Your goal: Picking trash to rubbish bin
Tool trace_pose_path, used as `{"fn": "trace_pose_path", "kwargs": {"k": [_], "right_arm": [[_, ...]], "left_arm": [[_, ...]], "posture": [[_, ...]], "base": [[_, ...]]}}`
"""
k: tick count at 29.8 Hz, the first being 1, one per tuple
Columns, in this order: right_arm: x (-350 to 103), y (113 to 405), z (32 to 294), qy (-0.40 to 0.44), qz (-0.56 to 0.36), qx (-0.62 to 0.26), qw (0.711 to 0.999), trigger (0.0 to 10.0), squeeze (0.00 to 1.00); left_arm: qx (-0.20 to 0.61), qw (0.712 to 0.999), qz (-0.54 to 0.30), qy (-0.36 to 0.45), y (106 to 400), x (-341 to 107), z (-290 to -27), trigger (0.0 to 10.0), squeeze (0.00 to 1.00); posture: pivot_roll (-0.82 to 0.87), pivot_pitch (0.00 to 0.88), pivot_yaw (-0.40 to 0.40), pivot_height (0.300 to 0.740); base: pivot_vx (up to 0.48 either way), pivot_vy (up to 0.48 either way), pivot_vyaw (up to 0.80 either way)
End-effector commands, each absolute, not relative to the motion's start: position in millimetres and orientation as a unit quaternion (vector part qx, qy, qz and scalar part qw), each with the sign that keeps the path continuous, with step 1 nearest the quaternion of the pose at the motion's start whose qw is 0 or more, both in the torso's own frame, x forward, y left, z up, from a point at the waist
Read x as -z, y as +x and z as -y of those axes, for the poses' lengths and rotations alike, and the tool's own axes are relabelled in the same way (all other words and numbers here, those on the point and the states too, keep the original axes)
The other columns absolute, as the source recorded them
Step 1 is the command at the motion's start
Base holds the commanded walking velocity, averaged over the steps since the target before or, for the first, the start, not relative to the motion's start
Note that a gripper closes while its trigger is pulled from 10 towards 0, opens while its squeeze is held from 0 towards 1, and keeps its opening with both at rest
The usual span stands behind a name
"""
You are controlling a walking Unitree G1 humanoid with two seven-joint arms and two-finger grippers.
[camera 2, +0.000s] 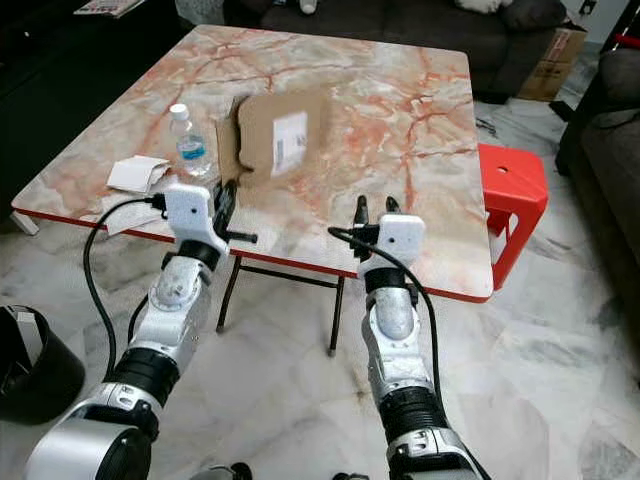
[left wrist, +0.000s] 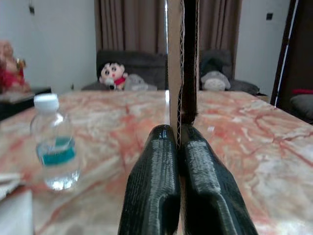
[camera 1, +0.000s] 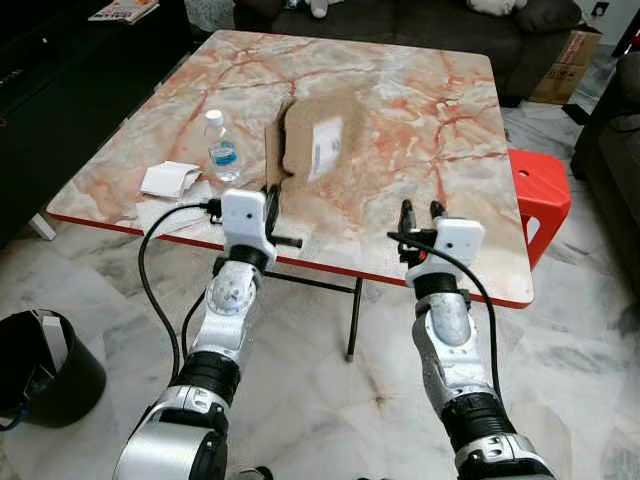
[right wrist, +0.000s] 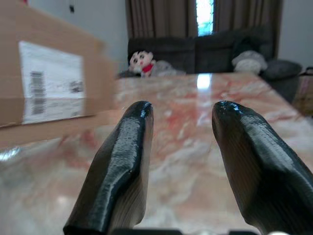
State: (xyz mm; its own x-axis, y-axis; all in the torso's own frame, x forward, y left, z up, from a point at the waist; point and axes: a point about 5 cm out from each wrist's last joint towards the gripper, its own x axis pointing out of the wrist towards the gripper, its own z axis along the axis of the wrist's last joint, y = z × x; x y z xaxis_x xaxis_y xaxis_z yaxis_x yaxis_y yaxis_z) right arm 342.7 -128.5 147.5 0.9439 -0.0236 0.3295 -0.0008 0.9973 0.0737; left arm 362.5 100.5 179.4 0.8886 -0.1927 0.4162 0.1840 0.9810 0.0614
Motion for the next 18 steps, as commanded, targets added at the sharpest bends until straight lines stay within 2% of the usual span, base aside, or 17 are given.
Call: {"fn": "trace_pose_path", "kwargs": {"k": [1,18], "right_arm": [[-161.4,344.2,129.3,0.037,0.196,0.011,0.980,10.0,0.00],[-164.5,342.2,123.5,0.044,0.205,0.008,0.978,10.0,0.00]], "left_arm": [[0.100,0.965,0.241,0.026,361.6,-188.1,-97.4,10.0,0.00],[0.105,0.966,0.235,0.027,359.3,-180.8,-97.0,10.0,0.00]], "posture": [[0.12,0.092,-0.015,0.740],[0.13,0.047,-0.004,0.740]], "base": [[0.000,0.000,0.00],[0.000,0.000,0.00]]}}
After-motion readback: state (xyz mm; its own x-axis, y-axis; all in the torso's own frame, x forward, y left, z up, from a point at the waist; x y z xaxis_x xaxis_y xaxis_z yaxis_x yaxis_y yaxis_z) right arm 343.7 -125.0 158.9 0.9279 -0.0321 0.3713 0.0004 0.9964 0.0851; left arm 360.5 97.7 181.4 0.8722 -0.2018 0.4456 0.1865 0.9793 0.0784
